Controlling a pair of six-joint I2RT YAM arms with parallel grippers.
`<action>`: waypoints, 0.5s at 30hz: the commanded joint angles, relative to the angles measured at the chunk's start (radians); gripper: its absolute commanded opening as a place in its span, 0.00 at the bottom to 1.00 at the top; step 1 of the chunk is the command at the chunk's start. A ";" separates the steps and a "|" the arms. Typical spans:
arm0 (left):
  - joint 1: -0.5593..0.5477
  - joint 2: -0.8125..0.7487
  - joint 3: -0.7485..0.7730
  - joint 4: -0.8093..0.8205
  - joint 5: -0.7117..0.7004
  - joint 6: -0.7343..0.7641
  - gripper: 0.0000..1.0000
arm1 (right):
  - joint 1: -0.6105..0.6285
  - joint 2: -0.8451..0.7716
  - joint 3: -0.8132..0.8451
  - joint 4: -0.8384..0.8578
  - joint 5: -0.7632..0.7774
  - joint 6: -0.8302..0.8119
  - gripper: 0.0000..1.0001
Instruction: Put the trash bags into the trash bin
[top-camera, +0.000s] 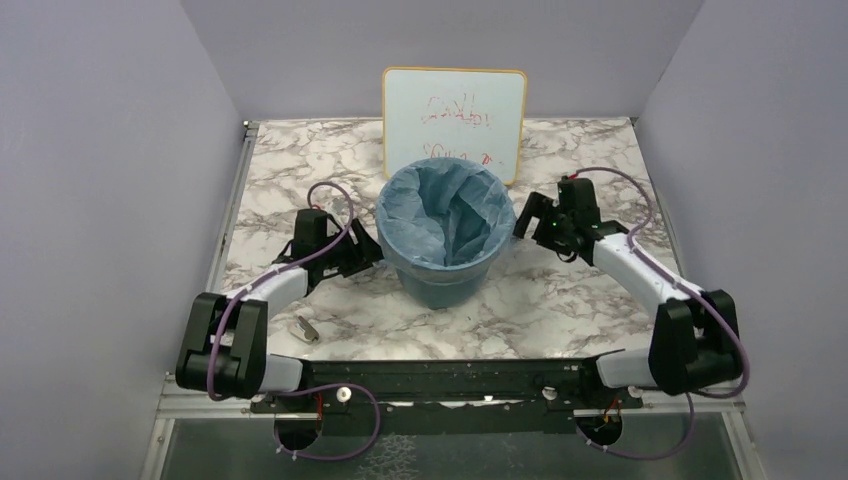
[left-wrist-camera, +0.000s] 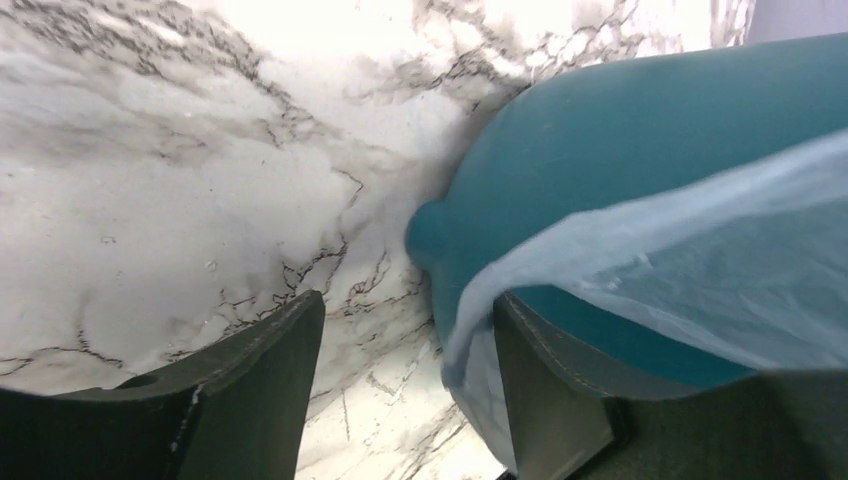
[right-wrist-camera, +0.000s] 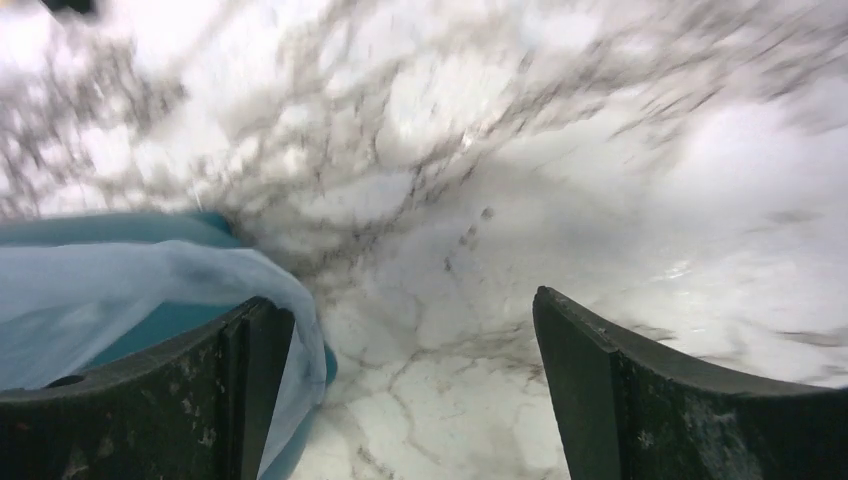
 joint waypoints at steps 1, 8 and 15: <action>-0.003 -0.109 0.036 -0.010 -0.067 0.041 0.66 | -0.001 -0.149 0.086 -0.068 0.314 -0.048 0.95; -0.003 -0.190 0.030 0.012 -0.092 0.065 0.66 | 0.000 -0.214 0.255 -0.137 0.448 -0.168 0.98; -0.003 -0.187 0.040 0.005 -0.074 0.072 0.66 | 0.000 -0.239 0.325 -0.102 0.344 -0.229 0.99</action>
